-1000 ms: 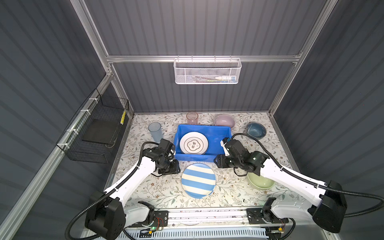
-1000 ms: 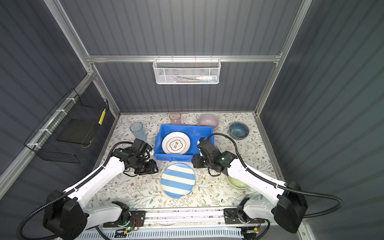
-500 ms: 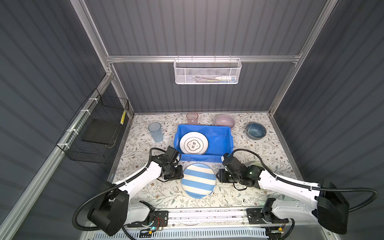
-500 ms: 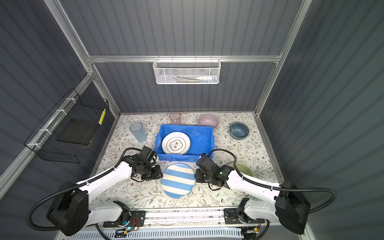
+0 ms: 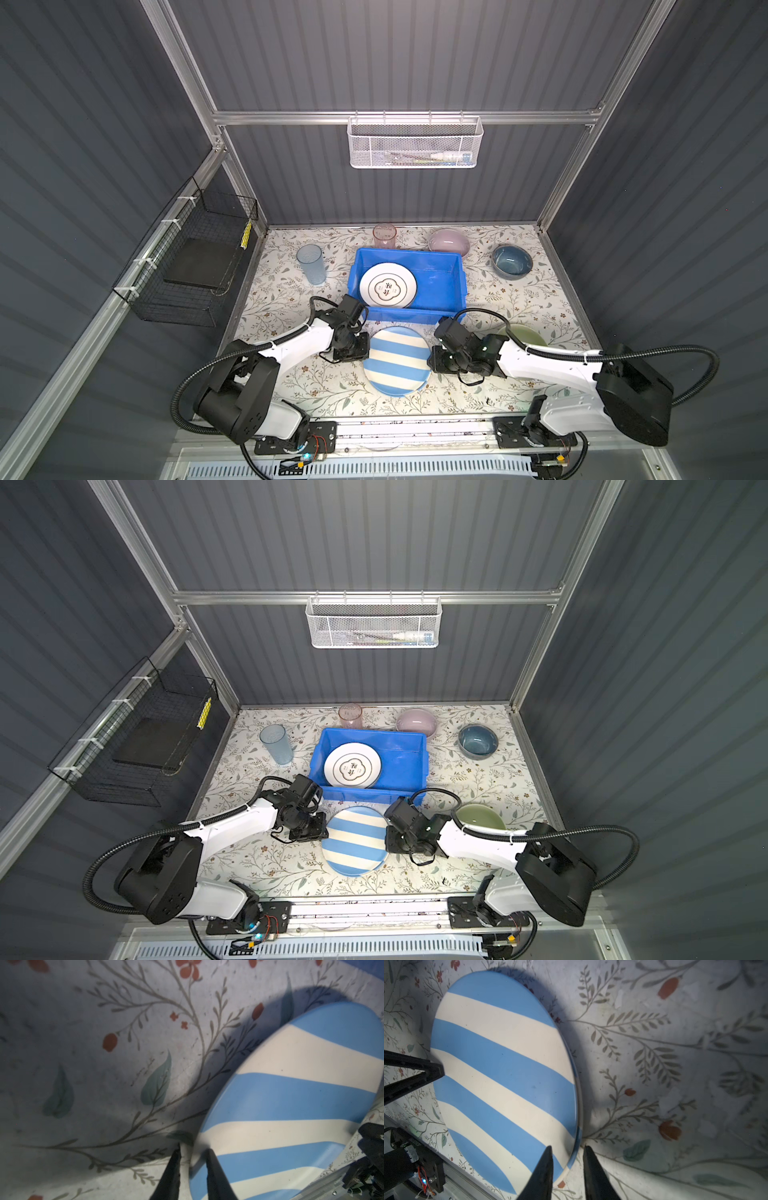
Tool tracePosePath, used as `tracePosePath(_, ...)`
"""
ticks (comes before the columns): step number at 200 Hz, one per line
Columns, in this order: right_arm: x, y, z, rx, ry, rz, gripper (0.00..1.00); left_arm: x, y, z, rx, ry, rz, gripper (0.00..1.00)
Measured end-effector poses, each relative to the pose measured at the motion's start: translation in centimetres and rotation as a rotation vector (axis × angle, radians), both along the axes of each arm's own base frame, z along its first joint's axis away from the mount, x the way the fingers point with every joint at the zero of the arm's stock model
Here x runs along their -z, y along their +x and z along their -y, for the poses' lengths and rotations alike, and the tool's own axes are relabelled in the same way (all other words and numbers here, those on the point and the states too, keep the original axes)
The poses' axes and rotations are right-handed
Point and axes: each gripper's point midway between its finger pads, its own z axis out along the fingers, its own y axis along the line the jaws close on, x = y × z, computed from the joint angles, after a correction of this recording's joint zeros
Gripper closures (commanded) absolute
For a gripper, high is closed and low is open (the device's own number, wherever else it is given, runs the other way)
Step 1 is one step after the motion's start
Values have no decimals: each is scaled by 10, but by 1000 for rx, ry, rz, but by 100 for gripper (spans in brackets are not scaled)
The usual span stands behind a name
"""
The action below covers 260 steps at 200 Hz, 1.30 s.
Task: Place the mixed dishes into the plastic bin
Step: 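Move both grippers back down to the rims of the striped plate stack, then close both grippers on opposite edges of the top blue-striped plate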
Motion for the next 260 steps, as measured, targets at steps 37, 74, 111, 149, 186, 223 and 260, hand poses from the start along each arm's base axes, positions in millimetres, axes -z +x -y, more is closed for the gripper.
tracePosePath(37, -3, 1, -6, 0, 28, 1, 74, 0, 1, 1, 1, -3, 3, 81)
tracePosePath(74, -2, 3, -9, 0, 40, 1, 74, 1, 1, 3, 5, -10, 1, 85)
tracePosePath(111, 1, 3, -12, 14, 55, -12, 75, -1, 0, 8, 18, -36, -4, 90)
tracePosePath(149, 0, 2, -9, 32, 50, -16, 76, -1, 1, 10, 21, -48, -4, 91)
tracePosePath(186, -10, 1, 2, 48, 30, 5, 76, -1, 1, 12, 22, -56, -4, 91)
tracePosePath(223, -9, 0, 11, 60, -3, 8, 76, 0, 2, 12, 23, -58, -4, 91)
tracePosePath(260, 0, -1, 12, 60, -28, -5, 77, -1, 3, 14, 25, -67, -2, 92)
